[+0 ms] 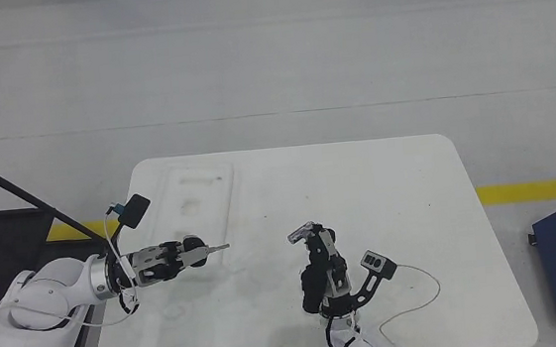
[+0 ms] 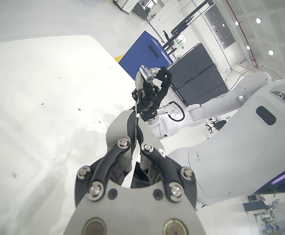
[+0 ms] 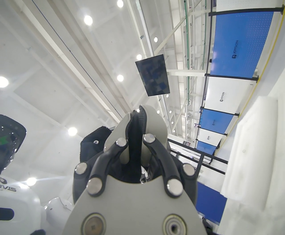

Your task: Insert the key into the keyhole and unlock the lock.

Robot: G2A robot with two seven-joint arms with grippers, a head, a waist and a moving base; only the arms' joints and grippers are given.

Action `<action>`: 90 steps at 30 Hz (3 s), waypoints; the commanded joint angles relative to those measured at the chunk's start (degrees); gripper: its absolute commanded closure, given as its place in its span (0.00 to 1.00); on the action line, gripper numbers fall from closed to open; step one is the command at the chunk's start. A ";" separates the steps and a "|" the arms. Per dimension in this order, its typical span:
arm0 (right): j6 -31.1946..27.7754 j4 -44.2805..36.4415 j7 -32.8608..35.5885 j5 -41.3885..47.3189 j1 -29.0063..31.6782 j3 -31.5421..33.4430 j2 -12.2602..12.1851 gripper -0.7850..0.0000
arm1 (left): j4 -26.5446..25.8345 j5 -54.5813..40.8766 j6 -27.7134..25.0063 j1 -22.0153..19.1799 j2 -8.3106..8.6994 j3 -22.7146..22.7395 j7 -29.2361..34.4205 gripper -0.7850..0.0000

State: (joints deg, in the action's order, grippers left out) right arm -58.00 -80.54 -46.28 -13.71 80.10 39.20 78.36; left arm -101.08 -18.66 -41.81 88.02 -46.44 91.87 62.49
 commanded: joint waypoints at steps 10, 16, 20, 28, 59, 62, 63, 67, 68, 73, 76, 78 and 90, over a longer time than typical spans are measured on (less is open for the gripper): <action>0.00 -4.16 -0.02 -16.80 3.11 8.07 2.43 1.00 | 0.00 0.00 0.00 0.00 0.00 0.00 0.00 1.00; 0.00 -2.91 -0.02 -25.58 2.64 10.45 3.69 1.00 | 0.00 0.00 0.00 0.00 0.00 0.00 0.00 1.00; 0.00 -2.38 -0.03 -26.53 2.84 11.46 3.99 1.00 | 0.00 0.00 0.00 0.00 0.00 0.00 0.00 1.00; 0.00 -2.38 -0.03 -26.53 2.84 11.46 3.99 1.00 | -3.04 3.69 0.01 0.34 -0.35 -0.72 -4.44 1.00; 0.00 -2.38 -0.03 -26.53 2.84 11.46 3.99 1.00 | -4.42 23.78 -16.19 1.22 -3.26 -8.02 -25.88 1.00; 0.00 -2.38 -0.03 -26.53 2.84 11.46 3.99 1.00 | -5.33 22.96 -16.19 0.77 -3.68 -10.63 -29.35 1.00; 0.00 -2.38 -0.03 -26.53 2.84 11.46 3.99 1.00 | -5.44 23.82 -16.19 0.31 -3.84 -11.02 -30.78 1.00; 0.00 -2.38 -0.03 -26.53 2.84 11.46 3.99 1.00 | -6.00 25.38 -16.19 -0.13 -4.37 -13.63 -36.74 1.00; 0.00 -2.38 -0.03 -26.53 2.84 11.46 3.99 1.00 | -5.98 26.17 -16.19 -0.19 -4.40 -13.94 -37.93 1.00; 0.00 -2.38 -0.03 -26.53 2.84 11.46 3.99 1.00 | -4.99 30.97 -16.19 -0.51 -4.20 -15.58 -43.23 1.00; 0.00 -2.38 -0.03 -26.53 2.84 11.46 3.99 1.00 | -3.99 33.13 -16.19 -0.82 -3.81 -16.78 -46.36 1.00; 0.86 -2.99 0.39 -24.90 3.16 11.56 4.04 1.00 | -3.49 34.57 -16.19 -0.95 -3.43 -17.43 -48.33 1.00; 0.00 -2.64 6.21 -5.01 4.38 9.07 4.05 1.00 | -3.27 37.18 -16.19 -0.02 0.50 -18.64 -61.15 1.00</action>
State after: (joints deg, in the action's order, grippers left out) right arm -58.00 -83.30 -40.90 -21.16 84.46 48.79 82.46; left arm -104.28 18.25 -58.00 87.97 -46.36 73.36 2.17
